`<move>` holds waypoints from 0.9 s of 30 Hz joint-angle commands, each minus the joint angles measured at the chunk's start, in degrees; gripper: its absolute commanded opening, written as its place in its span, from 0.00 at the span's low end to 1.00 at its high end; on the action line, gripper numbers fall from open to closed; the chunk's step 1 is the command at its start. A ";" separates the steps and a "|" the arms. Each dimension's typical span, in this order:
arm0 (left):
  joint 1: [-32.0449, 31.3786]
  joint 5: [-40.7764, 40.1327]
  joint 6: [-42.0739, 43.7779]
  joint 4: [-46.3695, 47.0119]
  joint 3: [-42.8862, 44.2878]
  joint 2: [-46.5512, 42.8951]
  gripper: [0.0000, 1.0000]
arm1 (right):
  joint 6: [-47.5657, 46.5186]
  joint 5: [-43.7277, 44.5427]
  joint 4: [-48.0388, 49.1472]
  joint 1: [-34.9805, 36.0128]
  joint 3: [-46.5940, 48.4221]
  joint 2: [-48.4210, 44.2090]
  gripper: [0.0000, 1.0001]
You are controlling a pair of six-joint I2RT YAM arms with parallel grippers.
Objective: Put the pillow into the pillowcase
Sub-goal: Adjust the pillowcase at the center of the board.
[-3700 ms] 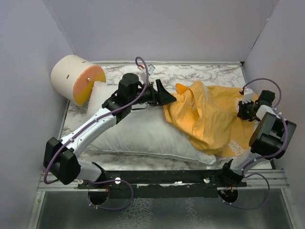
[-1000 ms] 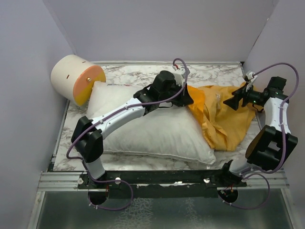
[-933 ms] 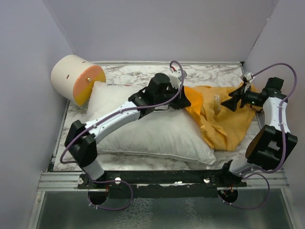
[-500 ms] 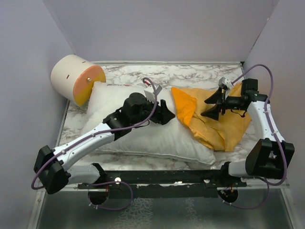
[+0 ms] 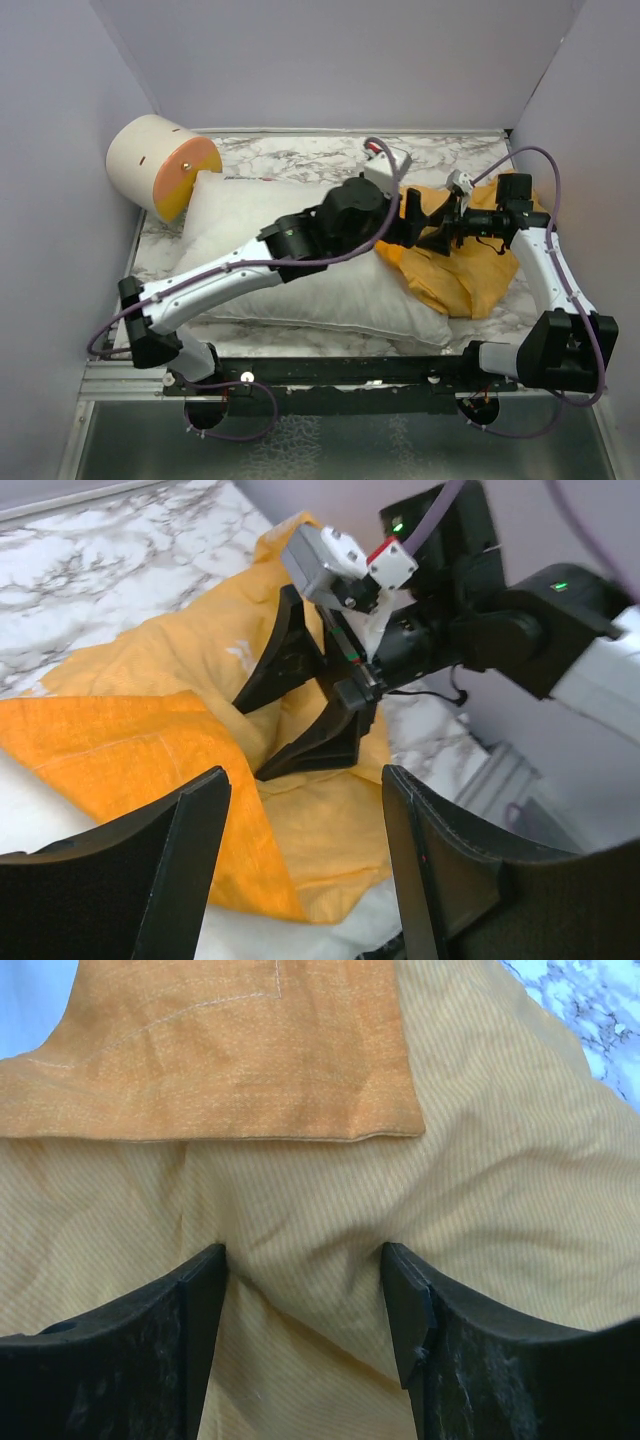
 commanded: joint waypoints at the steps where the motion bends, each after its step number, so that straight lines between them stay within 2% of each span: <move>1: -4.38 -17.89 7.50 -16.45 10.46 10.76 0.66 | 3.77 1.30 2.94 0.31 -0.92 -1.45 0.63; 7: -5.40 -23.95 12.84 -25.43 23.33 22.97 0.70 | 6.33 1.48 4.02 0.31 -0.81 -0.77 0.63; 13: -5.40 -25.70 17.02 -28.88 27.53 29.30 0.70 | 9.01 4.67 6.25 0.23 -1.02 -0.79 0.63; 16: -5.26 -26.89 17.06 -31.09 28.56 30.96 0.66 | 9.43 6.02 6.68 0.07 -0.94 -0.71 0.64; 18: -4.83 -26.96 16.89 -31.81 28.64 30.94 0.49 | 9.54 7.12 6.83 -0.23 -0.56 -0.85 0.64; 21: -3.38 -26.39 15.51 -30.88 27.39 28.44 0.09 | 9.57 8.79 6.99 -0.92 0.44 -1.30 0.65; 22: -2.85 -26.29 14.99 -29.36 25.86 26.59 0.01 | 9.42 9.25 6.87 -1.11 0.98 -1.52 0.65; 25: -0.36 -21.82 12.07 -19.31 15.54 17.44 0.00 | 8.24 10.90 5.82 -1.72 3.21 -1.76 0.65; 27: 2.83 -14.21 7.81 -10.36 5.40 8.86 0.00 | 7.48 12.30 5.17 -2.49 5.16 -1.88 0.66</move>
